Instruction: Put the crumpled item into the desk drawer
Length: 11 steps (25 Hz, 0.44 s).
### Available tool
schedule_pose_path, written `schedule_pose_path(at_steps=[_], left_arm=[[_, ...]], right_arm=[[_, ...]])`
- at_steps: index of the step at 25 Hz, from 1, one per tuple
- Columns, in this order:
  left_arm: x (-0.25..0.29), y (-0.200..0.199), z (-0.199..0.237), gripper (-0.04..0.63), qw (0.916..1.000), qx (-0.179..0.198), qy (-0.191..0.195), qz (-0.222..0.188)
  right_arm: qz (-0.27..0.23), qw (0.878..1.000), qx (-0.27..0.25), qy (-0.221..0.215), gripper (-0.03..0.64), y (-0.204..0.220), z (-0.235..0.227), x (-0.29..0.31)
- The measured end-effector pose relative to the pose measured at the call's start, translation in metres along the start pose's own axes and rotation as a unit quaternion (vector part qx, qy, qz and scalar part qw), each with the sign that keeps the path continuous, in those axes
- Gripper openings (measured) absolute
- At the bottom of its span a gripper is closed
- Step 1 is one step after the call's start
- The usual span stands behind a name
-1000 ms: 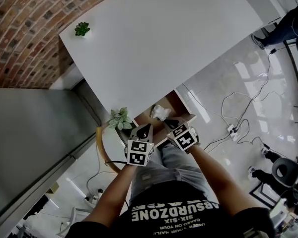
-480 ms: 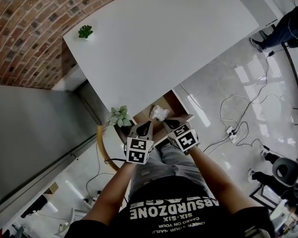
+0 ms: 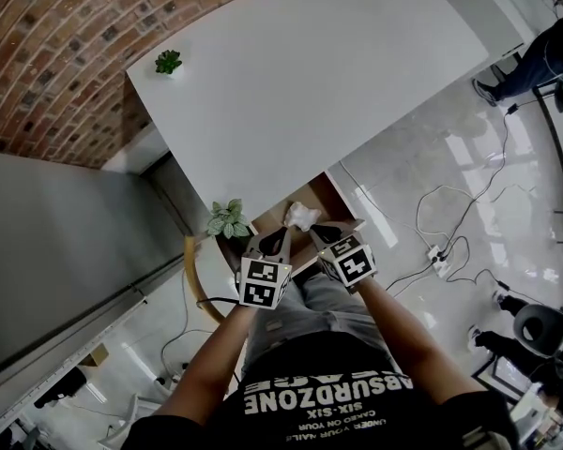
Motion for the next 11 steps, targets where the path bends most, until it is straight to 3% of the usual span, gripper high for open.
schedule_pose_path(at_steps=[11], left_arm=[[-0.0023,-0.0027,-0.0096,0.005,1.0,0.004,0.003,-0.006]], right_arm=[[-0.004,1.0,-0.007,-0.001,-0.003,0.0035,0.0004,-0.0069]])
Point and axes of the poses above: the fingertips, and each gripper's own axes: x forward along the fingers, z to its left, y out of its underside, the point moved 2 cm from there along -x, backward along the fingers, and after that the axes turned 7 degrees about -y, right-handed, at the moved point
